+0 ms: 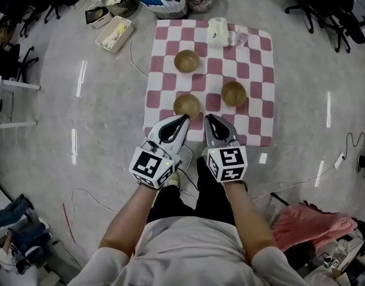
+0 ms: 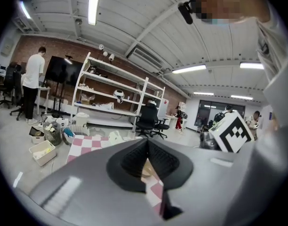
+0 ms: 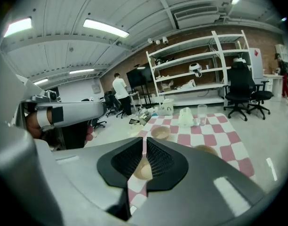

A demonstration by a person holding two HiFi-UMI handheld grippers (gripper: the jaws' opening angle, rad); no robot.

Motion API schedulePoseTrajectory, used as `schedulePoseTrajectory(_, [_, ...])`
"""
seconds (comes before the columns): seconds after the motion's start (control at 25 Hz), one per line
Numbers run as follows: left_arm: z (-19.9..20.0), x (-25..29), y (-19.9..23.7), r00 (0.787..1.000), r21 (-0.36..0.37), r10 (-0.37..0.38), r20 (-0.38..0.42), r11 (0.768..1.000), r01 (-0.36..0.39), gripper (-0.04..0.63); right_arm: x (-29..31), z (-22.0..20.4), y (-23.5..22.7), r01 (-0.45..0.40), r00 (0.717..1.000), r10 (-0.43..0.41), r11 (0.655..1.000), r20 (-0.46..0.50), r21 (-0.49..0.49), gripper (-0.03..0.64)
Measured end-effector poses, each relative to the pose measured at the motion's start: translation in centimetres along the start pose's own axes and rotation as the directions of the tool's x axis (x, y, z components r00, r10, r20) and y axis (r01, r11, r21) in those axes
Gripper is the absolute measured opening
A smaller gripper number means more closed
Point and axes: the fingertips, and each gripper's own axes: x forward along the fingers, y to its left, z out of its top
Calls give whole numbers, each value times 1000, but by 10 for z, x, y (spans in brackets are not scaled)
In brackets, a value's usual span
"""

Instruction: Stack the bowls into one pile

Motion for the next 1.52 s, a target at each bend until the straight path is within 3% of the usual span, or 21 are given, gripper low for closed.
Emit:
schedulePoseTrajectory(0.36, [-63, 35, 32, 994, -71, 68, -85, 995, -74, 6, 69, -70, -38, -13, 987, 38, 987, -153, 159, 15])
schedulePoseTrajectory(0.72, [-92, 52, 49, 986, -105, 94, -141, 988, -109, 6, 109, -123, -60, 47, 960, 60, 929, -273, 368, 20])
schedulePoseTrajectory(1.2, [-108, 54, 55, 978, -127, 103, -180, 984, -127, 6, 129, -154, -63, 115, 925, 59, 897, -375, 427, 41])
schedulePoseTrajectory(1.52, [-107, 52, 55, 978, -131, 104, -179, 983, -128, 6, 127, -153, -62, 128, 923, 72, 868, -377, 479, 17])
